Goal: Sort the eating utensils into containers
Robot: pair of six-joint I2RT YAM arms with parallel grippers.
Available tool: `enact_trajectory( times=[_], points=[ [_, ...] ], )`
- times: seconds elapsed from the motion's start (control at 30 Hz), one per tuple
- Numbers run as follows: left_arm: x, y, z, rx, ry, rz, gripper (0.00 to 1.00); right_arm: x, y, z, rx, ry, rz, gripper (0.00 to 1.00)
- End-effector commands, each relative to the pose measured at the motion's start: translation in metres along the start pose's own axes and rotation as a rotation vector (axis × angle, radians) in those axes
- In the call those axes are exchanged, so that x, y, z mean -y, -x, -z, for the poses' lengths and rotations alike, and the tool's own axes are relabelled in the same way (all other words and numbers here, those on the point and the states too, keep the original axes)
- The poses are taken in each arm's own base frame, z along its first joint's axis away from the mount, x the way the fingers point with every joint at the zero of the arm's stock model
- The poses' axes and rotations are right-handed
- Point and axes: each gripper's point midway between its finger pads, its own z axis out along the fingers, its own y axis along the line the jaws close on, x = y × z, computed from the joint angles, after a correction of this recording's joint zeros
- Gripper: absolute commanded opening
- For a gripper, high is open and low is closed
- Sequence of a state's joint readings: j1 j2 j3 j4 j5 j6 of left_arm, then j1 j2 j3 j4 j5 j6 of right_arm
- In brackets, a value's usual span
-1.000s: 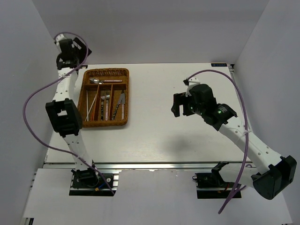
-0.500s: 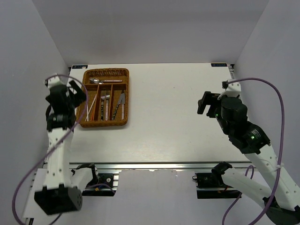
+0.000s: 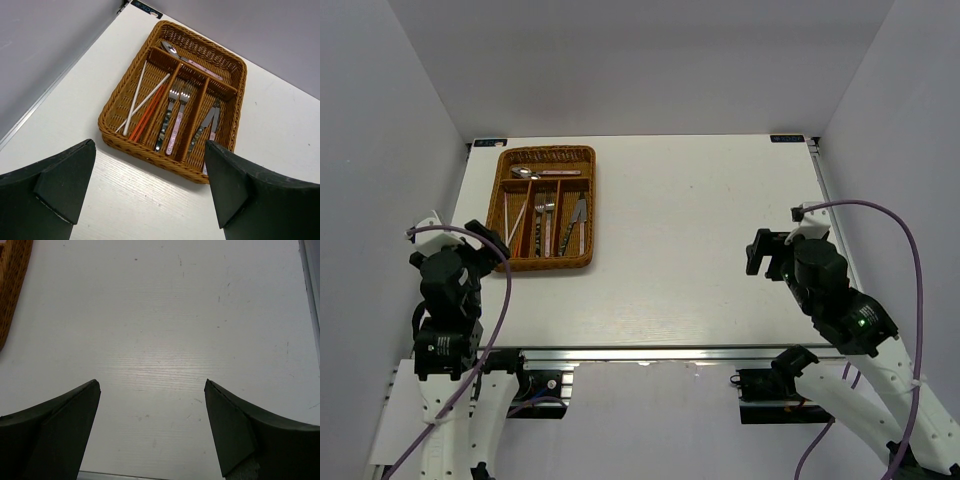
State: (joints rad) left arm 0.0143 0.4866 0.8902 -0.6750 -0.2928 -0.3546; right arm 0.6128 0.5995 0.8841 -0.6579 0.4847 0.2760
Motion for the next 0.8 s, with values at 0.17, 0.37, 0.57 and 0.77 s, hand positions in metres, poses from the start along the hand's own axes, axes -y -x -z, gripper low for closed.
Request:
enact_trajectory(
  times=[0.17,0.37,0.57,0.77],
  points=[
    [-0.001,-0.001,0.013,-0.017,-0.005,-0.05,0.98,-0.002,0.006,-0.002,0.031,0.005,-0.011,0.89],
    [0.002,-0.004,0.011,-0.029,-0.015,-0.056,0.98,-0.004,0.004,-0.007,0.025,0.001,-0.014,0.89],
    [0.004,-0.004,0.012,-0.029,-0.023,-0.057,0.98,-0.005,0.01,-0.008,0.039,0.002,-0.027,0.89],
    [0.005,-0.003,0.013,-0.026,-0.031,-0.056,0.98,-0.01,0.01,-0.009,0.036,0.024,-0.029,0.89]
  ],
)
